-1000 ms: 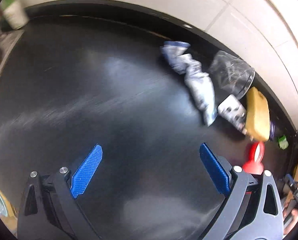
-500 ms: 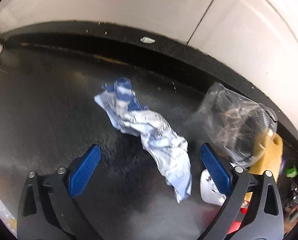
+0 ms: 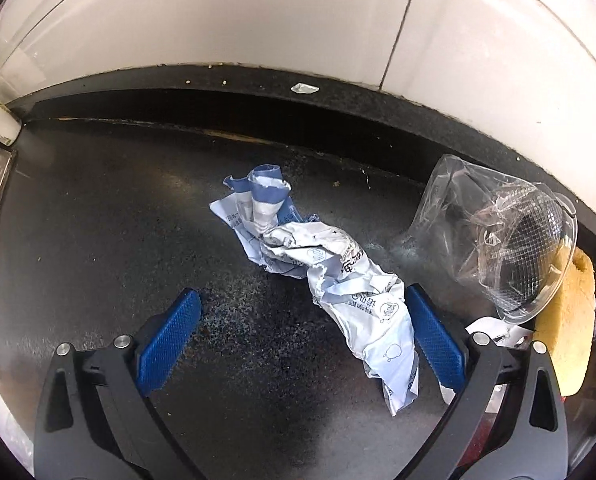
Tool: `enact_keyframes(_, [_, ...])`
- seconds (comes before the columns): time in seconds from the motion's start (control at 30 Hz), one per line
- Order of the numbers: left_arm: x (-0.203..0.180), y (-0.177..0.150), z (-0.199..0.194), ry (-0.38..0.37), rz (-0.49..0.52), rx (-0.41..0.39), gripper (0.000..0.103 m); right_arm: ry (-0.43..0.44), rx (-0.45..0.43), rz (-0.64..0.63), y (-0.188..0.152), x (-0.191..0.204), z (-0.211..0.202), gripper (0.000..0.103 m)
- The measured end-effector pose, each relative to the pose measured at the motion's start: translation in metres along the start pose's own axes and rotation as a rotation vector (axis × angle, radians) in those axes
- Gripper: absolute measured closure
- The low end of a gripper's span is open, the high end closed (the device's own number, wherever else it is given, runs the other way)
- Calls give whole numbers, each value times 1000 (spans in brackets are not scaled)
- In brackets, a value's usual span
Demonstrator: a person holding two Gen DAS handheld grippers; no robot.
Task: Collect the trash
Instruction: 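Grasp the crumpled foil with the left tool while the right tool grasps the green toy car, then carry the foil and green toy car over the bin with both tools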
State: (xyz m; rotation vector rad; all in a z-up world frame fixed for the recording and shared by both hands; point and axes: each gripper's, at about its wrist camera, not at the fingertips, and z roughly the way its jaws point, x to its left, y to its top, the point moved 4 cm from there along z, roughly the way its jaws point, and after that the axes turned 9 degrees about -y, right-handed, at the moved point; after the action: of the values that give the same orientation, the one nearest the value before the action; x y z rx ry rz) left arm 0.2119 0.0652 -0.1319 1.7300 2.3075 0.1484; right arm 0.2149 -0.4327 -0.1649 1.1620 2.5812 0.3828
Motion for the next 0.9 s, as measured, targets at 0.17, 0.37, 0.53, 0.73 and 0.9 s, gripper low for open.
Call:
enact_keyframes(0.17, [4, 13, -1, 11, 13, -75, 84, 11, -24, 58, -5, 4, -15, 74])
enact_keyframes(0.37, [26, -19, -21, -78, -49, -36, 82, -18, 29, 159, -37, 16, -36, 79])
enact_keyframes(0.53, [54, -48, -59, -109, -100, -93, 82, -39, 27, 219, -49, 27, -64, 79])
enact_keyframes(0.73, [100, -101, -124, -99, -150, -200, 82, -3, -45, 255, -23, 45, -110, 79])
enact_keyframes(0.9, [157, -163, -192, -55, -254, -294, 82, 78, -144, 82, 38, 119, -149, 79])
